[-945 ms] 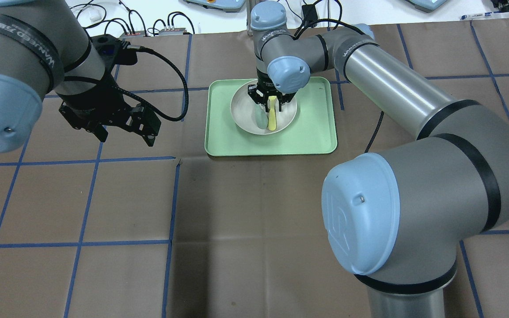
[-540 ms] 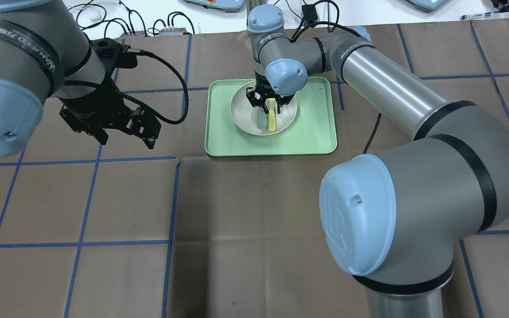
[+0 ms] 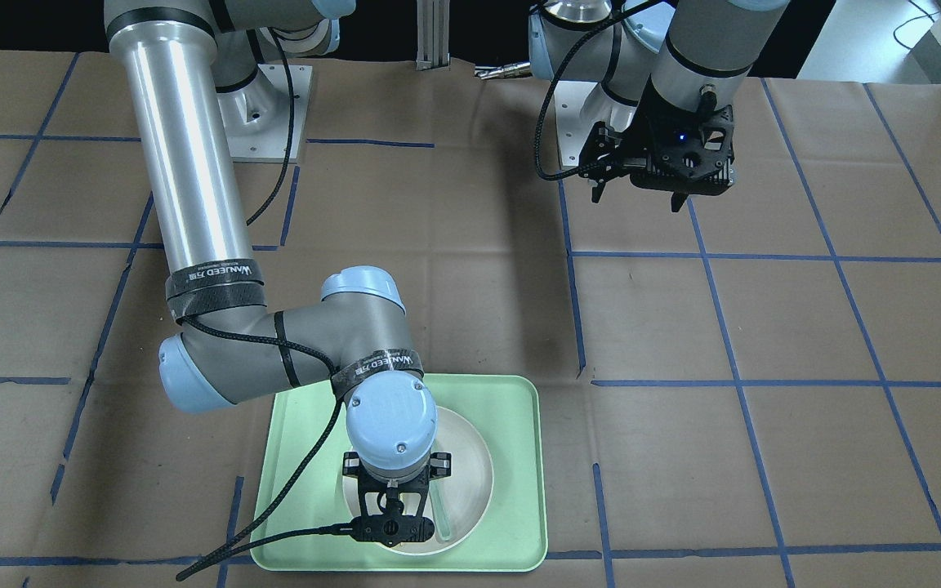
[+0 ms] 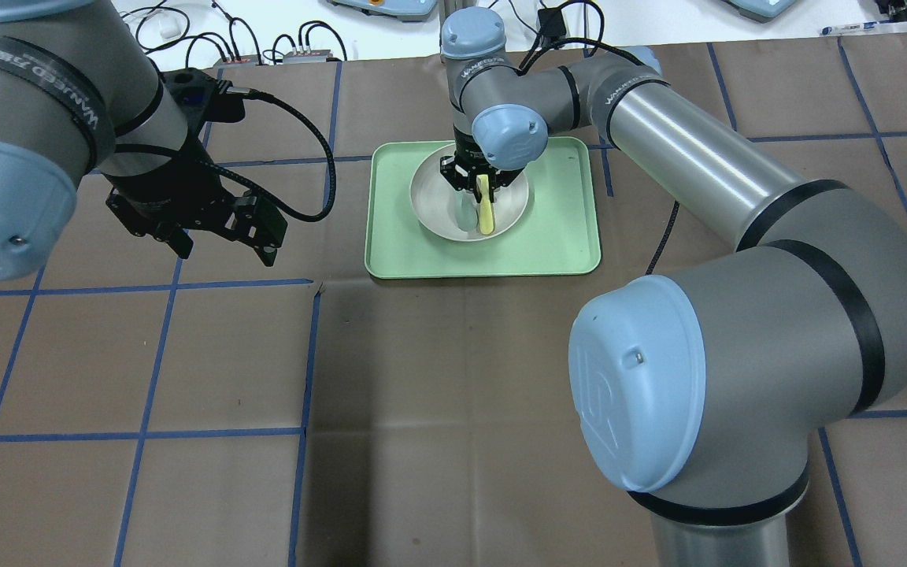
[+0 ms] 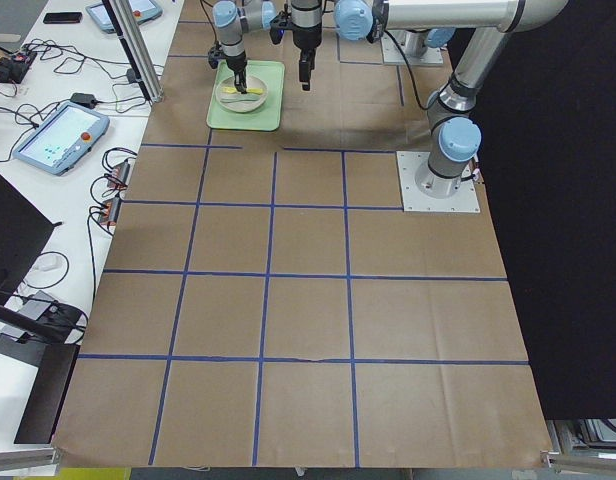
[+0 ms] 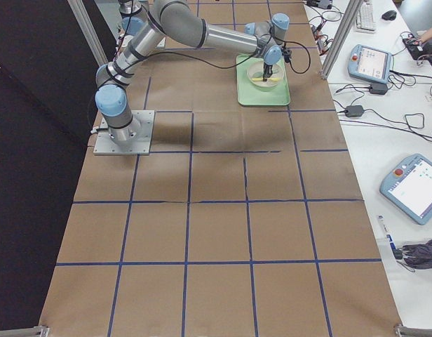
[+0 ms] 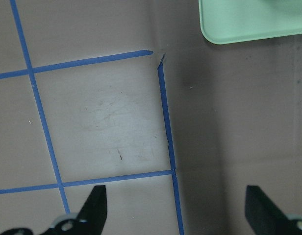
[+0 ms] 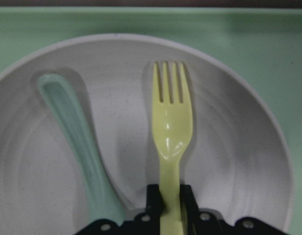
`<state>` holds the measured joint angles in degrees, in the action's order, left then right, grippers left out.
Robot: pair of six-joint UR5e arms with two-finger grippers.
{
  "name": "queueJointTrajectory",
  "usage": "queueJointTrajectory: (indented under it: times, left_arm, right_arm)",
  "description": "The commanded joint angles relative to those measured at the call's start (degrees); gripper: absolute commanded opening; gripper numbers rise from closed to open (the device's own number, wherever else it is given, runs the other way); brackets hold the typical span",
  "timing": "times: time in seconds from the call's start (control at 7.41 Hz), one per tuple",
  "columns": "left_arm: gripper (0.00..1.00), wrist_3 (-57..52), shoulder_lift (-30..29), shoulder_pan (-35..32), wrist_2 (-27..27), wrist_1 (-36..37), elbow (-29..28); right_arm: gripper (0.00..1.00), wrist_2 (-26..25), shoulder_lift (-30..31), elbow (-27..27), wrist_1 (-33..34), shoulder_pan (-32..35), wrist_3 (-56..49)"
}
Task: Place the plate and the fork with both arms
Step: 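Move the fork off the plate and lower it onto the tray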
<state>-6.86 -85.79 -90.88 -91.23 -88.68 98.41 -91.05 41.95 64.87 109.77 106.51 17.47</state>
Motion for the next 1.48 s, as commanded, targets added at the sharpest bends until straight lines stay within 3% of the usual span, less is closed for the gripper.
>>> queueJointTrajectory:
  times: [0.0,0.81,1.35]
  left_arm:
    - [1.0,0.0,0.0,0.0,0.0,0.0,-0.1]
    - [1.0,-0.6,-0.2,1.4,0.0,0.0,-1.0]
    - [1.0,-0.3,-0.1,1.2,-0.5,0.0,-3.0]
  right_arm:
    - [0.06,0.1,0.8,-0.3,0.0,-0.1,-0.1]
    - [0.01,0.6,5.5,-1.5,-4.3,-0.3,2.0]
    - [0.01,-0.3,6.9,1.8,-6.0,-5.9,-3.3]
